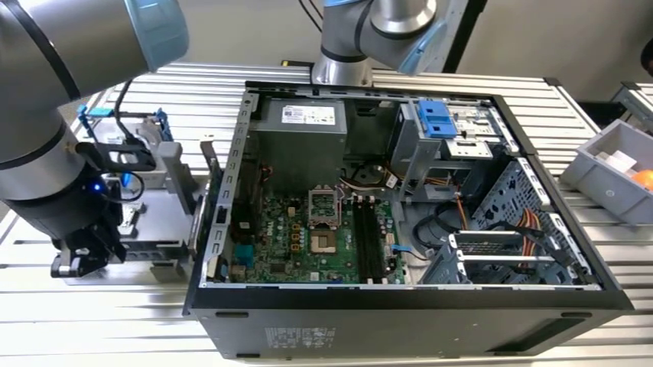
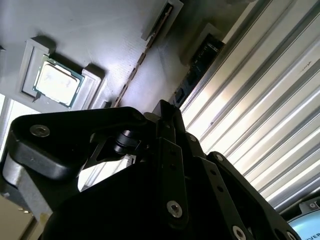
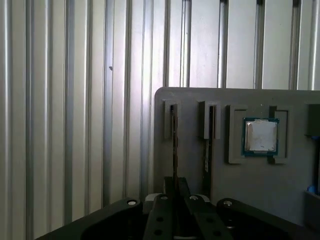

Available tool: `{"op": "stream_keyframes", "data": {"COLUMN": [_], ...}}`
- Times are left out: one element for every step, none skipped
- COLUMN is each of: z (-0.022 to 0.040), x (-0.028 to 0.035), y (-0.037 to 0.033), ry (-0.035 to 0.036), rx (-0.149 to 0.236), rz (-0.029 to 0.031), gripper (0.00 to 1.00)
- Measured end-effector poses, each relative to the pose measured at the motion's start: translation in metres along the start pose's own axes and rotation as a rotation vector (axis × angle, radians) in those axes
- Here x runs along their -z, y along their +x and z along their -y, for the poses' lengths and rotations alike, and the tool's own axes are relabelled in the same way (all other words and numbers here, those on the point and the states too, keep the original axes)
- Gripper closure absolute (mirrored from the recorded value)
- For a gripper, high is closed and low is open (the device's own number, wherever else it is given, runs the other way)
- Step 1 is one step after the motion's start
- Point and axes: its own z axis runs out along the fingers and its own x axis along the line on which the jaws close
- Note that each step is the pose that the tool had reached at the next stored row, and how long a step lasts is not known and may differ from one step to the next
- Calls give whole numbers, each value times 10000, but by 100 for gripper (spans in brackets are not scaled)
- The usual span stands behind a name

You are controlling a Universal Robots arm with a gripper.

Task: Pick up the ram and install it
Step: 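Pick up the ram and move it above insertion slot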

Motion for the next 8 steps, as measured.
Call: {"op": "stream_keyframes", "data": {"z": [0,-1,-1,-3,-3,-4,-4,-4], "x": [17,31,53,100,112,123,134,145], "y": [-1,-1,-2,-4,-5,-5,-5,-6], "ry": [-2,0,0,2,1,2,1,2], "rx": [0,0,0,-1,0,0,0,0], "rz": [-1,1,0,0,-1,0,0,0], "gripper": [100,100,100,100,100,100,100,100]}}
